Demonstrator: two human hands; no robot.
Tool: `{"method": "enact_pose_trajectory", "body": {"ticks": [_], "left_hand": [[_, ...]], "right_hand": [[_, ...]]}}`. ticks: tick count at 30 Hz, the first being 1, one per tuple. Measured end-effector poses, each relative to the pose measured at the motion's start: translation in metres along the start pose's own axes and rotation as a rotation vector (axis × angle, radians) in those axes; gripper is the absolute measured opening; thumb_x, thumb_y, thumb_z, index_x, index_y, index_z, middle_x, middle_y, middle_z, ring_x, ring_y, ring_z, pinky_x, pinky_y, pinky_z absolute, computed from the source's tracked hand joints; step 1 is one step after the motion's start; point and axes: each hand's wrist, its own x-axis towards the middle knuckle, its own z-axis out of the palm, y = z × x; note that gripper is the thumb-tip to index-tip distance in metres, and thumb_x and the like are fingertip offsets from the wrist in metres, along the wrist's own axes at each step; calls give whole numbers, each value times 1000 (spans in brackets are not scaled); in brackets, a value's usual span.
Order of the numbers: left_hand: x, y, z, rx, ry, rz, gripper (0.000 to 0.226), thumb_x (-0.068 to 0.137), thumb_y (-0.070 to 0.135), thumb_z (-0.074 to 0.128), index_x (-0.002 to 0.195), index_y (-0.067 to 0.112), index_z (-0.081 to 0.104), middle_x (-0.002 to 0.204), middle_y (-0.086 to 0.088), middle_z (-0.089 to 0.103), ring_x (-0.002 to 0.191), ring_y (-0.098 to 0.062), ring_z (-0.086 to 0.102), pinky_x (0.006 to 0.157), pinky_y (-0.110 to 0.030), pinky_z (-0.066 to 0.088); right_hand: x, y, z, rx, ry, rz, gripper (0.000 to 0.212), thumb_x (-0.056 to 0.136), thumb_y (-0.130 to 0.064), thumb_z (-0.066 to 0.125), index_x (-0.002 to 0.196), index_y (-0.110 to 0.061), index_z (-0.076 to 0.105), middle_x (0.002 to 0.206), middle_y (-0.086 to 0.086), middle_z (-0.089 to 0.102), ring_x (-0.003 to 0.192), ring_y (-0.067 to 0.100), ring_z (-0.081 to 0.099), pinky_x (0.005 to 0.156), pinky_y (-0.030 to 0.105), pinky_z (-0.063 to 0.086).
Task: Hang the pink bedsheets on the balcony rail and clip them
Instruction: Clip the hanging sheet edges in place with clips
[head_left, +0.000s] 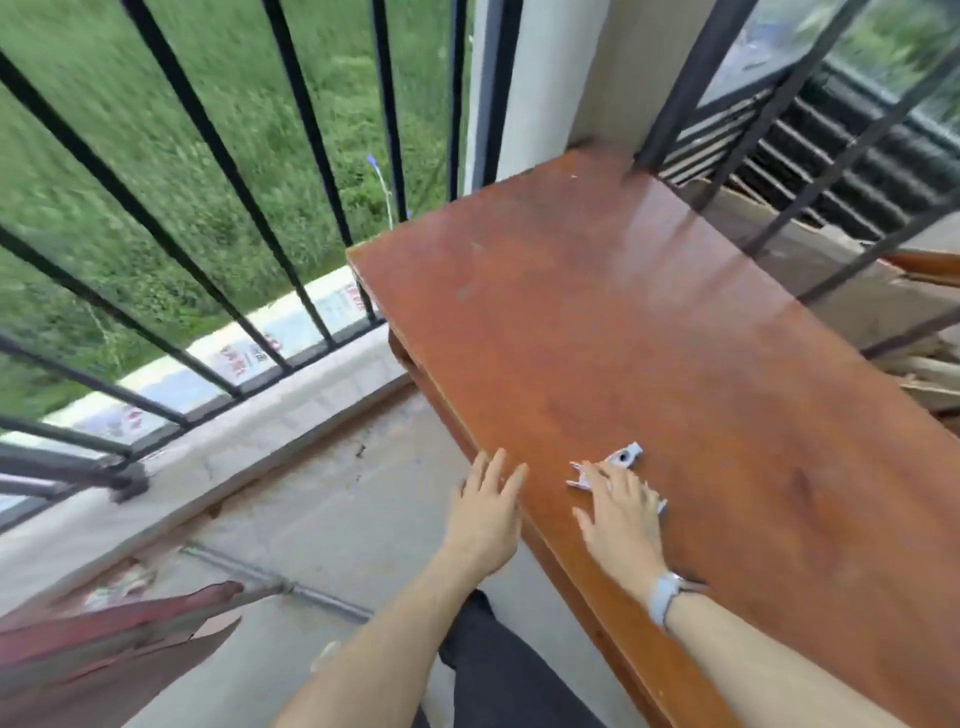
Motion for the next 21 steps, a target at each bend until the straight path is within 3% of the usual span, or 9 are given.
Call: {"method": "enact_pose_trajectory", "body": {"ticks": [3, 5, 8, 10, 13, 16, 18, 21], "left_hand": [[10, 10, 15, 99, -213, 31, 56, 95, 29, 35, 145, 25, 8, 155, -4, -8, 142, -25, -8, 113, -48, 13], [12, 8, 17, 104, -345, 12, 56, 95, 26, 36, 144, 25, 9, 155, -2, -12, 142, -26, -4, 111, -48, 19], [13, 0, 7, 110, -358, -20, 55, 96, 23, 36, 144, 25, 11, 155, 0, -9, 142, -28, -1, 109, -47, 24], [10, -8, -7, 78, -289, -75, 53, 96, 21, 34, 144, 23, 12, 155, -5, -1, 141, -28, 1, 108, -48, 23], [0, -29, -33, 41, -118, -154, 51, 96, 22, 34, 143, 20, 16, 154, -8, 10, 140, -27, 9, 108, -45, 24], [-18, -60, -62, 102, 75, -209, 47, 95, 24, 36, 140, 21, 23, 149, -7, 21, 138, -24, 16, 107, -41, 25], [-39, -84, -87, 133, 213, -280, 46, 94, 24, 37, 139, 20, 26, 149, -5, 23, 138, -23, 17, 107, -41, 24], [-89, -119, -124, 141, 464, -393, 45, 91, 20, 42, 135, 17, 34, 144, -8, 33, 136, -24, 25, 104, -40, 26]], "right_hand": [[9, 12, 5, -78, -10, 22, 67, 49, -32, 87, 108, -12, 64, 100, 7, 66, 89, 28, 63, 66, 41, 51], [19, 16, 9, -124, -15, -23, 57, 46, -34, 87, 96, -17, 67, 90, 3, 64, 83, 24, 61, 61, 37, 47], [31, 21, 14, -238, 20, -142, 35, 53, -35, 83, 77, -20, 63, 76, -1, 58, 74, 21, 58, 64, 35, 36], [34, 19, 12, -267, 58, -203, 33, 53, -34, 83, 69, -18, 59, 69, -1, 56, 68, 20, 56, 64, 34, 29], [37, -2, 1, -133, 96, -260, 31, 56, -33, 82, 71, -19, 59, 67, -4, 59, 66, 20, 57, 64, 31, 35], [48, -51, -16, 147, 102, -345, 18, 70, -29, 67, 82, -17, 59, 74, -4, 61, 70, 23, 59, 64, 31, 36], [57, -98, -32, 320, 89, -407, 27, 77, -34, 46, 93, -15, 59, 82, -2, 62, 76, 25, 60, 64, 33, 43], [62, -180, -58, 516, 54, -561, 32, 83, -24, 52, 111, -9, 56, 95, 8, 63, 90, 31, 58, 77, 38, 46]]}}
